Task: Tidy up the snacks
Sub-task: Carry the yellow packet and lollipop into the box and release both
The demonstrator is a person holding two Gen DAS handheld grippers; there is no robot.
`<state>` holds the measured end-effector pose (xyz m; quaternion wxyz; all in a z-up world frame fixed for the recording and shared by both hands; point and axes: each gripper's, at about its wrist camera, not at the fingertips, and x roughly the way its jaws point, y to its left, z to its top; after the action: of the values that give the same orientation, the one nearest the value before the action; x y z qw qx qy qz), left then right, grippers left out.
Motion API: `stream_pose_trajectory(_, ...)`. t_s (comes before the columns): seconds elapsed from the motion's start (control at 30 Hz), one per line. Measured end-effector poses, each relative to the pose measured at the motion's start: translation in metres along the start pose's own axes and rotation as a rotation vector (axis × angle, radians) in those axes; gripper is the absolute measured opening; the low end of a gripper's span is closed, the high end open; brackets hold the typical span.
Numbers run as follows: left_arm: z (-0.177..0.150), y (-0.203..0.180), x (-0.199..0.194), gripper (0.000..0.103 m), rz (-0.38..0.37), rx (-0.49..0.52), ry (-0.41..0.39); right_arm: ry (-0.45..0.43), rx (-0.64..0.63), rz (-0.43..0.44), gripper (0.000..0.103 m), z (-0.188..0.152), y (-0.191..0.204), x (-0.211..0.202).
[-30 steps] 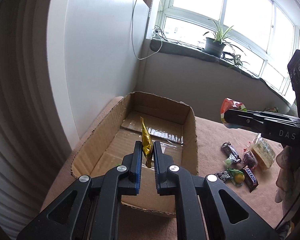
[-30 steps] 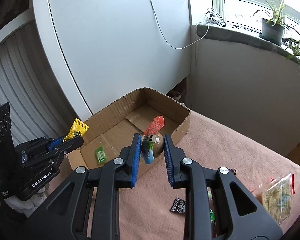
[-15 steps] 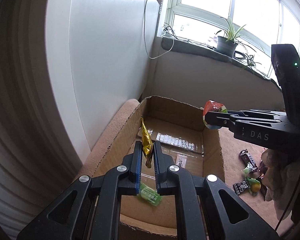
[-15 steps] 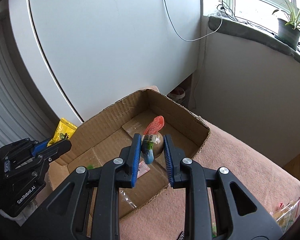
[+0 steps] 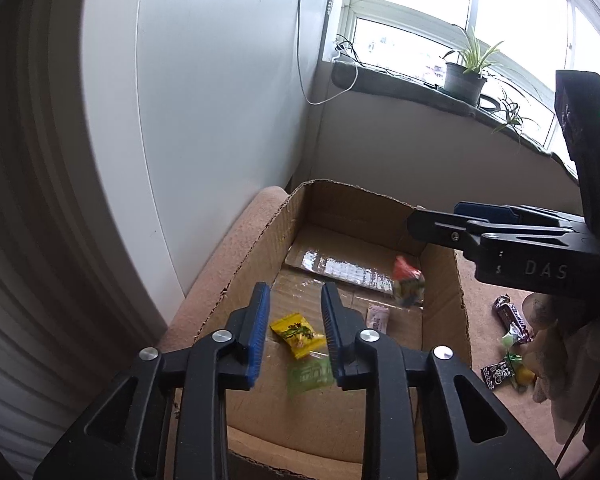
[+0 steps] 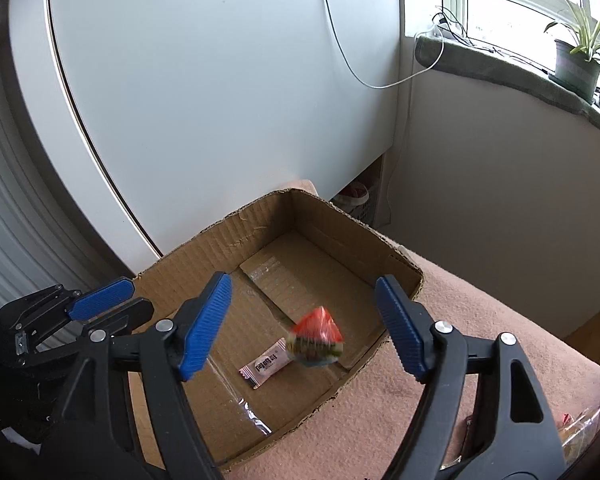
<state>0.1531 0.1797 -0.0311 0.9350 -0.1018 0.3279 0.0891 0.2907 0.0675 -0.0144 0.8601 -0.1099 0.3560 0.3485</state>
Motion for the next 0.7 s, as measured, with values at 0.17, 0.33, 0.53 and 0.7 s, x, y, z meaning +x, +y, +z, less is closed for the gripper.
stream_pose_trajectory(0.17, 0.000, 0.000, -0.009, 0.030, -0.003, -0.008, -0.011, -0.029, 0.011, -0.023, 0.081, -0.001, -0.005, -0.019)
stream_pose_trajectory(0.33, -0.001, -0.006, -0.021, 0.030, -0.010, -0.002, -0.027, -0.060, 0.024, -0.038, 0.085, -0.006, -0.011, -0.041)
stream_pose_trajectory(0.53, -0.003, -0.016, -0.036, 0.030, -0.027, -0.006, -0.048, -0.072, 0.031, -0.054, 0.086, -0.019, -0.022, -0.071)
stream_pose_trajectory(0.7, -0.007, -0.032, -0.044, 0.046, -0.061, -0.006, -0.057, -0.103, 0.028, -0.092, 0.097, -0.041, -0.039, -0.099)
